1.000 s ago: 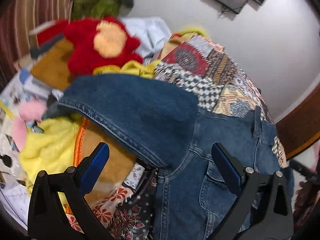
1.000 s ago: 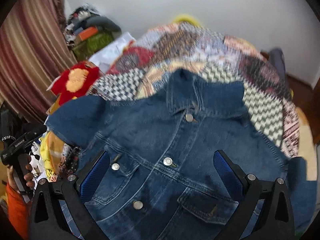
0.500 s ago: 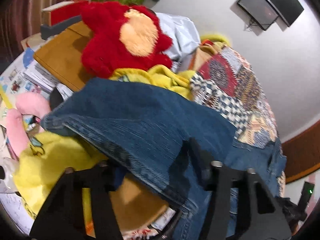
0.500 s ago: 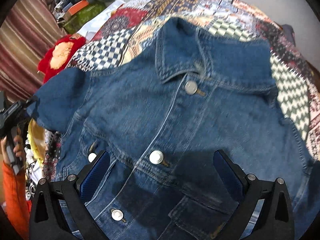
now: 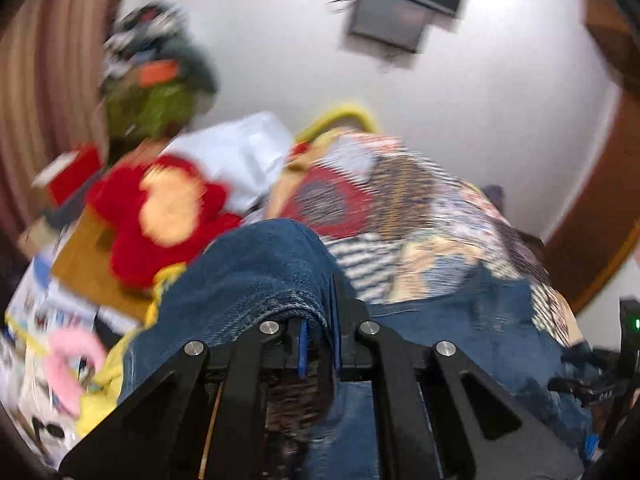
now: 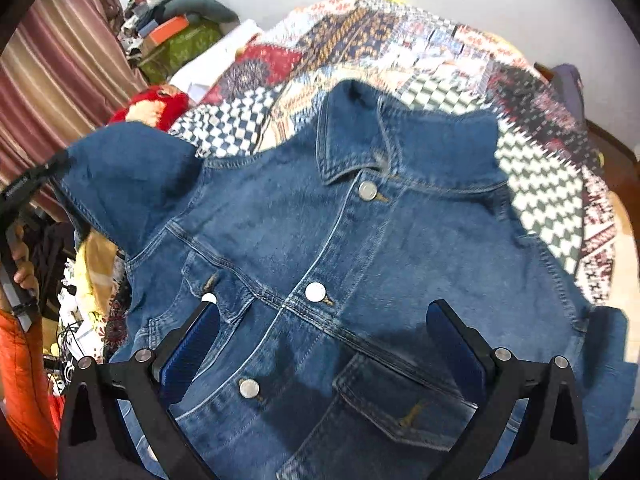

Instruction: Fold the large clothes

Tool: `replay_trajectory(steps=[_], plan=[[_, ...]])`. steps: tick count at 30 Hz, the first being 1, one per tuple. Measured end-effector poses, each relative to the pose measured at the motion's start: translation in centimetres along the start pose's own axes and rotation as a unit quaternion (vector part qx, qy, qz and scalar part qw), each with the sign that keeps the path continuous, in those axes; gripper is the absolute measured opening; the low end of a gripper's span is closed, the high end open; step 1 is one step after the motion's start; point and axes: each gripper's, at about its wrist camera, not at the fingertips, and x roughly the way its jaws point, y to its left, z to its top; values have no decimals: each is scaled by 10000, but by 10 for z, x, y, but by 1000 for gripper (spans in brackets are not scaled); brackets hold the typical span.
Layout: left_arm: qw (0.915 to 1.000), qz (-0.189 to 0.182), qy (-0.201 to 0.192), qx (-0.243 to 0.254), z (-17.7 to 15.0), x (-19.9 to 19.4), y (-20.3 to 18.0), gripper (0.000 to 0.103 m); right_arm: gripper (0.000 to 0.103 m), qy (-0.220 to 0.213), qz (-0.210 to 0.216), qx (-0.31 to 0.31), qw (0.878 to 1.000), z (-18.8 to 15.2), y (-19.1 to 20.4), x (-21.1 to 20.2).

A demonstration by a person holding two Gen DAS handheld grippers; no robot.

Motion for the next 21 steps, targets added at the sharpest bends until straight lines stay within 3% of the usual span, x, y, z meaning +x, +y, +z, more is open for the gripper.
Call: replay_trajectory(steps=[4,8,14,18,21], plan=[[9982,-326,289,403,-11,17,-53,8,103,-179,3,12,9998,-7,-2,-25],[9911,-638,1123,315,-44,62,-79,8,103,-257,69,104,9996,-17,-7,-44],[9743,-758,2110,194,-110,112,-101,9,103,-321,102,299,9990,-30,-23,-62],[9574,-850,2759,-88,-140,129,-92,13,103,-360,120,443,9983,-36,-33,-69],[9569,-873,2762,-209,-144,117,-81,39,103,-371,130,489,9980,-37,-36,-69]])
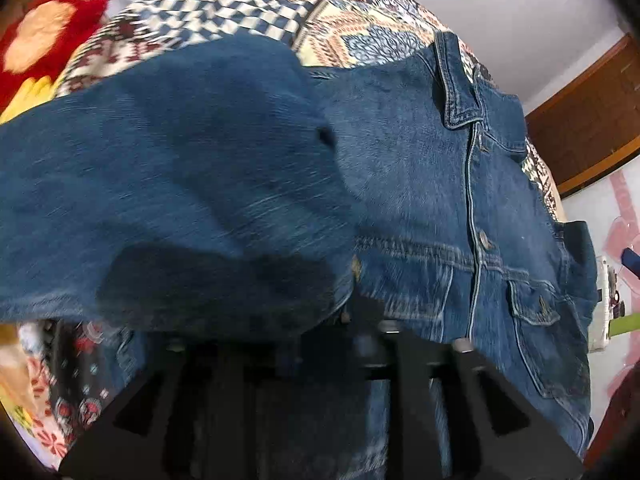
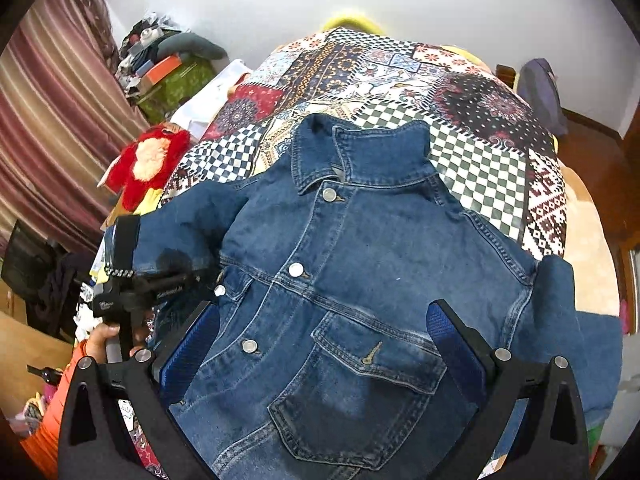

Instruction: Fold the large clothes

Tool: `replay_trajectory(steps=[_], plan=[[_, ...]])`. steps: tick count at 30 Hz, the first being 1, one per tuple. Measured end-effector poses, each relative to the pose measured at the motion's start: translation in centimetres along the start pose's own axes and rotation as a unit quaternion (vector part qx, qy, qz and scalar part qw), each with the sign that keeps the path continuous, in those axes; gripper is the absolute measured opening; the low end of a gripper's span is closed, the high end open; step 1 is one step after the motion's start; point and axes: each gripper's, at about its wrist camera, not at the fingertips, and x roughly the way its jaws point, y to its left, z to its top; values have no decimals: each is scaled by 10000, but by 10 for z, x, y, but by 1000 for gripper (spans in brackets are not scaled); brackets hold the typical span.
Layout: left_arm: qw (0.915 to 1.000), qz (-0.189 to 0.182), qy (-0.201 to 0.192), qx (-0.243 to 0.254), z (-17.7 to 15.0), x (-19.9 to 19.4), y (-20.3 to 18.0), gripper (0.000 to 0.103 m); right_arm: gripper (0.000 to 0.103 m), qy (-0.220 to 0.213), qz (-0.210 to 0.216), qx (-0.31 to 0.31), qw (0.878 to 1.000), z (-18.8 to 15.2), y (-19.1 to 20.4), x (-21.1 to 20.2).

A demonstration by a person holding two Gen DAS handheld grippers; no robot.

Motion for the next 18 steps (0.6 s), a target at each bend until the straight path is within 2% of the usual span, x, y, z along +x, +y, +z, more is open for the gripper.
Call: replay_trajectory(steps=[1,2,6,11,15,18], plan=[[10000,6,-91,-37,-5,-10,4,55,103,10,-2,3,10000,0,0,1],[9998,7,-185,-66,-10,-18,8,63,103,22,-3,0,10000,-1,-1,3],[9976,-116,-564,-377,-29,-60,35,64,103,92,23,-52,9999,-1,5,12],[9876,-62,-1083,-1139,-45,-106,93,65,103,130,113,-132,9998,2,17,21],[9795,207,-1196,-1608,-51,-110,130,68,103,160,192,-178,9995,6,27,27],[9755,257,-1180,-1837,-56,-107,151,68,103,184,218,-226,9993,6,33,30]])
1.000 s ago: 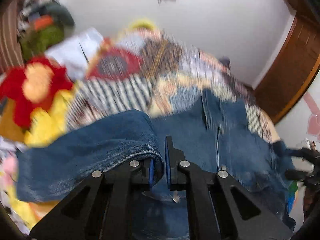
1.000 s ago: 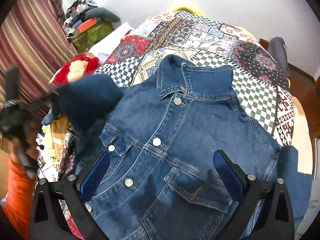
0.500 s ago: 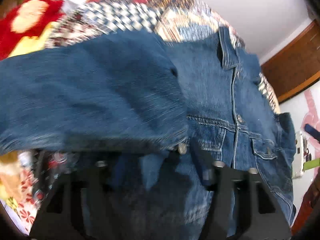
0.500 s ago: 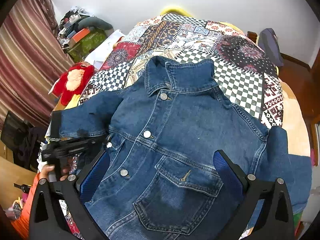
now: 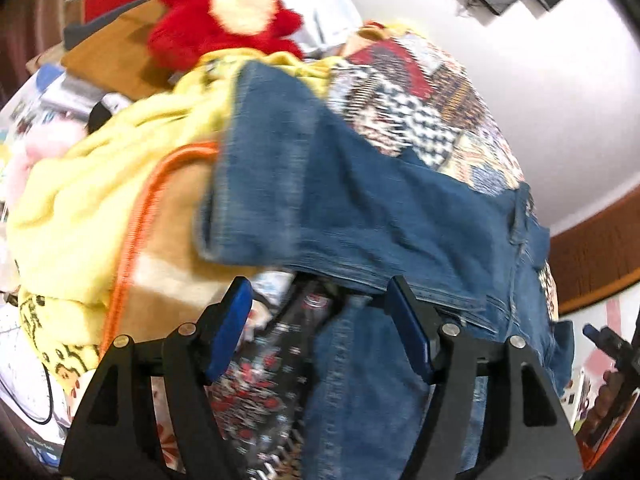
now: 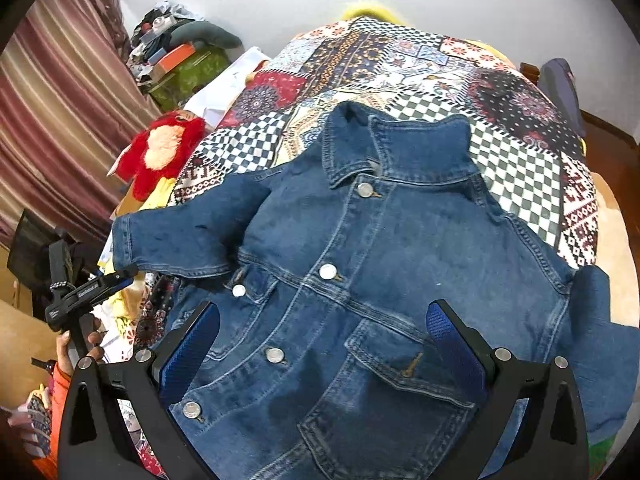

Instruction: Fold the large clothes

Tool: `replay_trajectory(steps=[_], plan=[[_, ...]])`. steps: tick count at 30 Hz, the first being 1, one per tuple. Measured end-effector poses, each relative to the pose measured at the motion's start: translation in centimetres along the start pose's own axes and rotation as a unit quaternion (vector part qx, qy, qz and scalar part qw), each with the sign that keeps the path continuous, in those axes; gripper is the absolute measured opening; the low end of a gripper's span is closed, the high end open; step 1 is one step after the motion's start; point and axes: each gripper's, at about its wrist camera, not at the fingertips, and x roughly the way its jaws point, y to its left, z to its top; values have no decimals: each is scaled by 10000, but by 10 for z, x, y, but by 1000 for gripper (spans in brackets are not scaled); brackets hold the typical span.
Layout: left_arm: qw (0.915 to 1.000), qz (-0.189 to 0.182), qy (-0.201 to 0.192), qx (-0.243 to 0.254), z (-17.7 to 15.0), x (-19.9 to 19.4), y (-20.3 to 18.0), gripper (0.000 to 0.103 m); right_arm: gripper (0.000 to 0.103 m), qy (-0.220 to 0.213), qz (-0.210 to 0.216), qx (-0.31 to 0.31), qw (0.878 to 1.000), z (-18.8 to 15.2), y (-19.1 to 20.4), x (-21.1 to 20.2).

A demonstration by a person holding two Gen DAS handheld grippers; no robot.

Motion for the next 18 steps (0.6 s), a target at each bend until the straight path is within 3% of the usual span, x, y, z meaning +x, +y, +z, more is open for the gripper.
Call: replay_trajectory(steps=[4,6,8,13,18], plan=[[9992,309,-172,-175,8,11,12,64,103,68,-61,-23,10000,-1,3,5],[9977,559,-342,-172,12,10,11,48,103,105,-74,-9,9999,-3,2,7],[9966,673,-482,-23,13,7,5,23,103,142,-89,11,9999,-4,0,9],[9876,1057,-990,602,17,-10,-27,20,103,306,-170,160,9993,-10,-13,20],[9790,685,-1454,1252,30,-45,-90,19,103,251,-224,297,9990,-13,-28,18]])
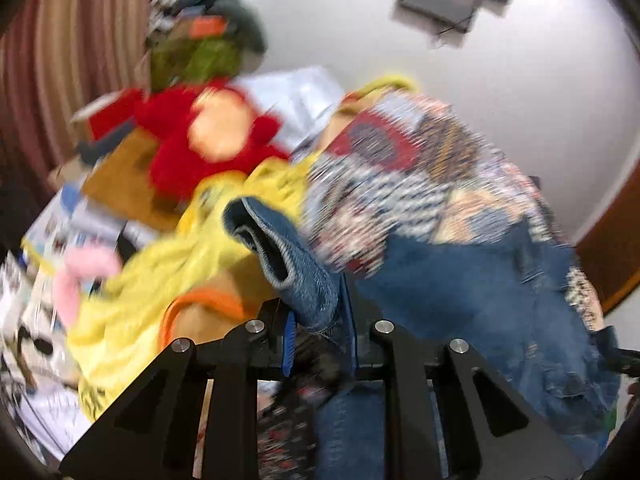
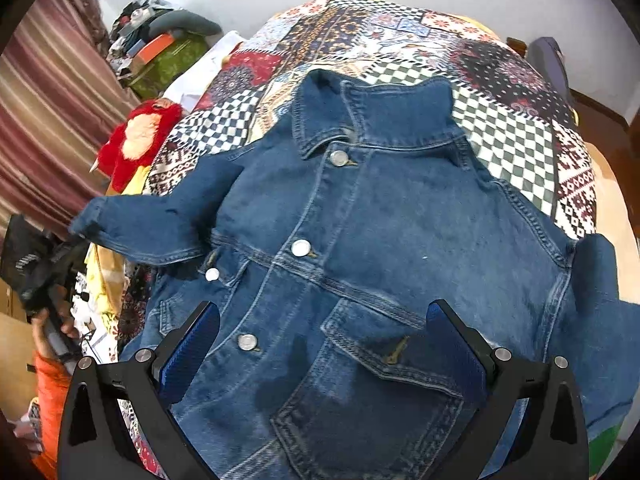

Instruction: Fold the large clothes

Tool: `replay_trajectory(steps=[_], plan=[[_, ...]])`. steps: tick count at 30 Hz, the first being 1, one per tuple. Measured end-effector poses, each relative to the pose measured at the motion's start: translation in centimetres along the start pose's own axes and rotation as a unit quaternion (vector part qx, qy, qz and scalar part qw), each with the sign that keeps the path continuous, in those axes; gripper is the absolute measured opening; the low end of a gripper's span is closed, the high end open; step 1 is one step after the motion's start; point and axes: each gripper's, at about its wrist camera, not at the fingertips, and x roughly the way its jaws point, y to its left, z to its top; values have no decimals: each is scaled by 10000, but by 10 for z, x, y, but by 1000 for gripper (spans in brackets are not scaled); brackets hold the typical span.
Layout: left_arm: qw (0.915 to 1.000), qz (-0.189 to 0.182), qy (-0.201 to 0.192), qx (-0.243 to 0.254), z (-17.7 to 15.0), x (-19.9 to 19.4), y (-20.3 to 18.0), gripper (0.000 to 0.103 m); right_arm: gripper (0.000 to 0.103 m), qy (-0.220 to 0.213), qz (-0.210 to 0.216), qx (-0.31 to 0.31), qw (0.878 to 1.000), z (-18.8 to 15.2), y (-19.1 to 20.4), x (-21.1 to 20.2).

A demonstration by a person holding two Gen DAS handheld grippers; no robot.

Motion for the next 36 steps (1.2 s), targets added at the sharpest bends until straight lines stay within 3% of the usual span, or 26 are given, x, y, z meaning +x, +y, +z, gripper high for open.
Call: replay_trajectory(steps=[6,10,14,17,20,25,28,30,32,34,36], plan=[[9923,-849,-547,716,42,-29,-98,19,103,-280,89,168,9994,0,-20,-21],[9766,-1454,-725,1406,51,-44,-180,19,103,-482,58,302,9984,-3,-38,-39],[9584,-1999,-609,1947,37,-47,-249,19,103,-645,-15,539,9965,-8,-65,-57],[9458,-2346,-263,2230,15,-32,-294,19,103,-764,-123,687,9946,-10,-86,-71],[9326,-2626,374,2447,-16,-7,-328,19,103,-865,-197,833,9926,-15,-107,-86],[8948,-2838,1848,2908,-86,37,-361,19,103,-850,-237,1015,9909,-25,-130,-97],[8778,-2821,2169,3206,-112,36,-365,20,103,-695,-189,1068,9917,-29,-138,-90],[8780,-2813,2026,3302,-114,19,-364,29,103,-564,-141,1096,9923,-29,-139,-80],[8868,-2794,1756,3235,-102,7,-352,58,103,-480,-64,1101,9927,-26,-136,-71],[9049,-2691,1302,3030,-80,-6,-327,72,103,-459,82,1076,9931,-21,-130,-64],[9209,-2422,981,2893,-60,-14,-303,79,103,-394,191,999,9940,-13,-121,-56]])
